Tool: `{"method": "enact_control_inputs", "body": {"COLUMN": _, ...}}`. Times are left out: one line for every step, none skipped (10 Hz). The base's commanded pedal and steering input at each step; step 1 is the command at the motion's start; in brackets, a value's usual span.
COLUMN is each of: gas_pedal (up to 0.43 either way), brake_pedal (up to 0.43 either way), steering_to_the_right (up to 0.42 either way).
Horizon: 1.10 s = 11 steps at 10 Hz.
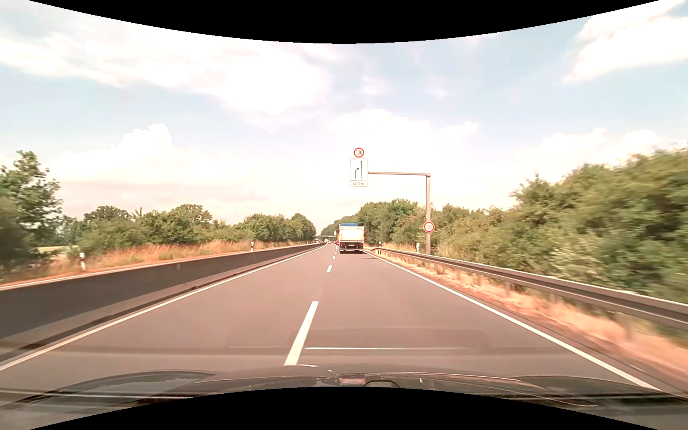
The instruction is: Follow the waypoints while adhering to traffic rules and regulations
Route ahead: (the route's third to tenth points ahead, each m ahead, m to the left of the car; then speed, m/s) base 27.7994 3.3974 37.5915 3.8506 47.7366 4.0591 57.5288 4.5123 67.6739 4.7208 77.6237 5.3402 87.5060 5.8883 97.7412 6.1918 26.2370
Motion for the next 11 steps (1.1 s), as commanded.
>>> {"method": "enact_control_inputs", "body": {"gas_pedal": 0.087, "brake_pedal": 0.0, "steering_to_the_right": -0.007}}
{"method": "enact_control_inputs", "body": {"gas_pedal": 0.087, "brake_pedal": 0.0, "steering_to_the_right": -0.007}}
{"method": "enact_control_inputs", "body": {"gas_pedal": 0.087, "brake_pedal": 0.0, "steering_to_the_right": -0.007}}
{"method": "enact_control_inputs", "body": {"gas_pedal": 0.087, "brake_pedal": 0.0, "steering_to_the_right": -0.006}}
{"method": "enact_control_inputs", "body": {"gas_pedal": 0.087, "brake_pedal": 0.0, "steering_to_the_right": -0.006}}
{"method": "enact_control_inputs", "body": {"gas_pedal": 0.087, "brake_pedal": 0.0, "steering_to_the_right": -0.006}}
{"method": "enact_control_inputs", "body": {"gas_pedal": 0.087, "brake_pedal": 0.0, "steering_to_the_right": -0.006}}
{"method": "enact_control_inputs", "body": {"gas_pedal": 0.087, "brake_pedal": 0.0, "steering_to_the_right": -0.006}}
{"method": "enact_control_inputs", "body": {"gas_pedal": 0.087, "brake_pedal": 0.0, "steering_to_the_right": -0.006}}
{"method": "enact_control_inputs", "body": {"gas_pedal": 0.087, "brake_pedal": 0.0, "steering_to_the_right": -0.006}}
{"method": "enact_control_inputs", "body": {"gas_pedal": 0.087, "brake_pedal": 0.0, "steering_to_the_right": -0.006}}
